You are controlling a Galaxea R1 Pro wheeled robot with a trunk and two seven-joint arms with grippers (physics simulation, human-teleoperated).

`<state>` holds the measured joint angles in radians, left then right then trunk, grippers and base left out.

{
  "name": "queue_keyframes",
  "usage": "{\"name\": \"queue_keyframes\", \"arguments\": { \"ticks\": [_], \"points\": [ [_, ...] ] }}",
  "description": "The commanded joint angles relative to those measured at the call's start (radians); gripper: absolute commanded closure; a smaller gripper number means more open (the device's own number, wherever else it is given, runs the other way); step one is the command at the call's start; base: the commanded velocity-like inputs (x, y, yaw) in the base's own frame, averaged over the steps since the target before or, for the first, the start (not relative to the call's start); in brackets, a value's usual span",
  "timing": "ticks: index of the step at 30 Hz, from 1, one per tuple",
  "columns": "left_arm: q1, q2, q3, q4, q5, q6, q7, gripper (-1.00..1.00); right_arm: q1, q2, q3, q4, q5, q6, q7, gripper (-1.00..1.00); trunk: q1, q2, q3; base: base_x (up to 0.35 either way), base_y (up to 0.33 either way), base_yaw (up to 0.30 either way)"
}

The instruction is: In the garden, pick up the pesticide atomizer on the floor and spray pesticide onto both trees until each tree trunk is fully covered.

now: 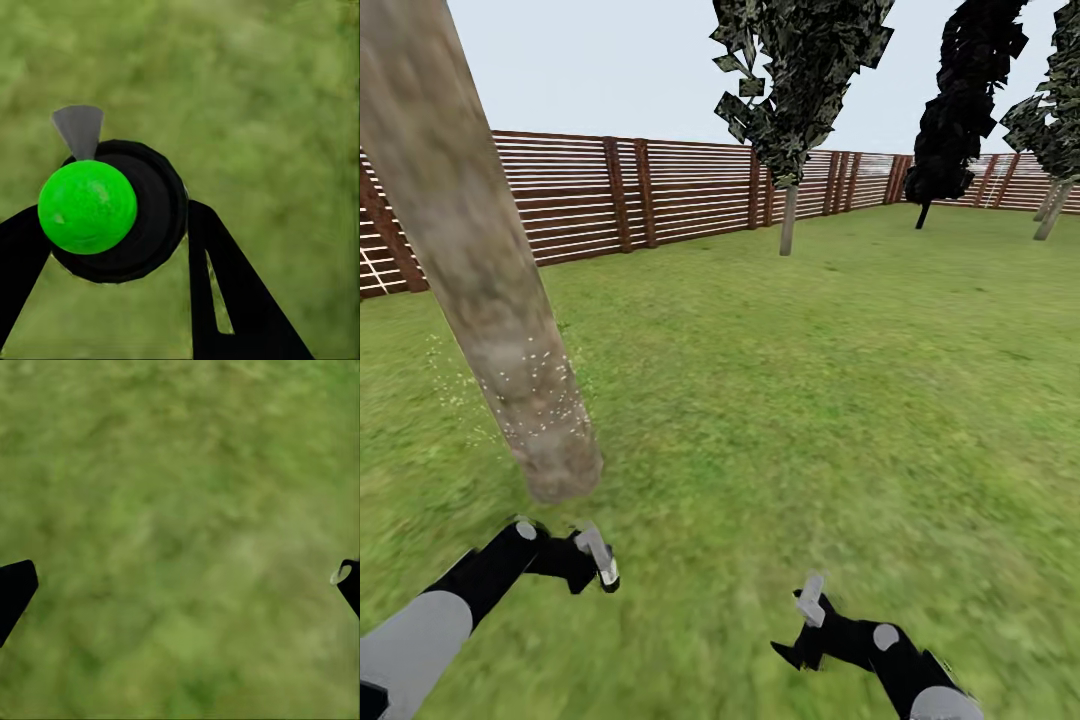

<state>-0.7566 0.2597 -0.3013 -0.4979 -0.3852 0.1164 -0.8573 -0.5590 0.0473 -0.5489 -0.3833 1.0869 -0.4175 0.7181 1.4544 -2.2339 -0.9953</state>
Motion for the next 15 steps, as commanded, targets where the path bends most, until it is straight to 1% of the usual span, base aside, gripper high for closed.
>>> {"name": "queue_keyframes", "arguments": {
  "ticks": [1,2,3,4,6,7,8,9,10,11,12,13,14,15],
  "points": [
    [0.0,-0.003,-0.002,0.023,0.0,-0.039,-0.001,1.0,-0.002,0.005,0.019,-0.001,0.0,0.0,0.002,-1.0,0.0,0.0,0.0,0.0,0.0,0.0],
    [0.0,-0.008,-0.003,0.041,0.001,-0.069,-0.001,1.0,-0.003,0.007,0.031,-0.001,0.0,0.0,0.002,-1.0,0.0,0.0,0.0,0.0,0.0,0.0],
    [0.001,-0.018,-0.004,0.056,0.002,-0.109,0.0,1.0,-0.004,0.015,0.038,-0.002,0.0,0.001,0.003,-1.0,0.0,0.0,0.0,0.0,0.0,0.0],
    [0.001,-0.028,-0.004,0.067,0.002,-0.131,0.0,1.0,-0.005,0.021,0.041,-0.002,0.0,0.0,0.003,-1.0,0.0,0.0,0.0,0.0,0.0,0.0],
    [0.002,-0.051,-0.004,0.1,-0.001,-0.154,0.0,1.0,-0.008,0.034,0.043,-0.002,0.001,0.0,0.012,-1.0,0.0,0.0,0.0,0.0,0.0,0.0],
    [0.002,-0.059,-0.004,0.109,-0.001,-0.159,0.0,1.0,-0.014,0.039,0.044,-0.002,0.001,-0.001,0.053,1.0,0.0,0.0,0.0,0.0,0.0,0.0],
    [0.008,-0.072,-0.005,0.114,-0.003,-0.163,0.0,1.0,-0.025,0.042,0.044,-0.009,0.001,-0.001,0.111,1.0,0.0,0.0,0.0,0.0,0.0,0.0],
    [0.015,-0.084,-0.007,0.113,-0.004,-0.172,0.0,1.0,-0.042,0.049,0.044,-0.014,0.001,0.0,0.138,1.0,0.0,0.0,0.0,0.0,0.0,0.0],
    [0.016,-0.096,-0.007,0.113,-0.009,-0.175,0.0,1.0,-0.053,0.055,0.044,-0.015,0.0,0.0,0.145,1.0,0.0,0.0,0.0,0.0,0.0,0.0],
    [0.017,-0.111,-0.007,0.113,-0.026,-0.175,-0.001,1.0,-0.066,0.06,0.044,-0.014,0.001,0.0,0.162,1.0,0.0,0.0,0.0,0.0,0.0,0.0],
    [0.017,-0.119,-0.007,0.113,-0.038,-0.175,-0.001,1.0,-0.074,0.063,0.044,-0.015,0.001,0.0,0.184,1.0,0.0,0.0,0.0,0.0,0.0,0.0],
    [0.017,-0.142,-0.007,0.113,-0.057,-0.176,-0.001,1.0,-0.087,0.066,0.044,-0.014,0.001,0.0,0.217,1.0,0.0,0.0,0.0,0.0,0.0,0.0],
    [0.017,-0.159,-0.007,0.113,-0.076,-0.176,-0.002,1.0,-0.092,0.069,0.044,-0.014,0.001,0.0,0.228,1.0,0.0,0.0,0.0,0.0,0.0,0.0],
    [0.017,-0.171,-0.007,0.113,-0.096,-0.176,-0.002,1.0,-0.094,0.074,0.048,-0.014,0.001,0.0,0.232,1.0,0.0,0.0,0.0,0.0,0.0,0.0]
  ]
}}
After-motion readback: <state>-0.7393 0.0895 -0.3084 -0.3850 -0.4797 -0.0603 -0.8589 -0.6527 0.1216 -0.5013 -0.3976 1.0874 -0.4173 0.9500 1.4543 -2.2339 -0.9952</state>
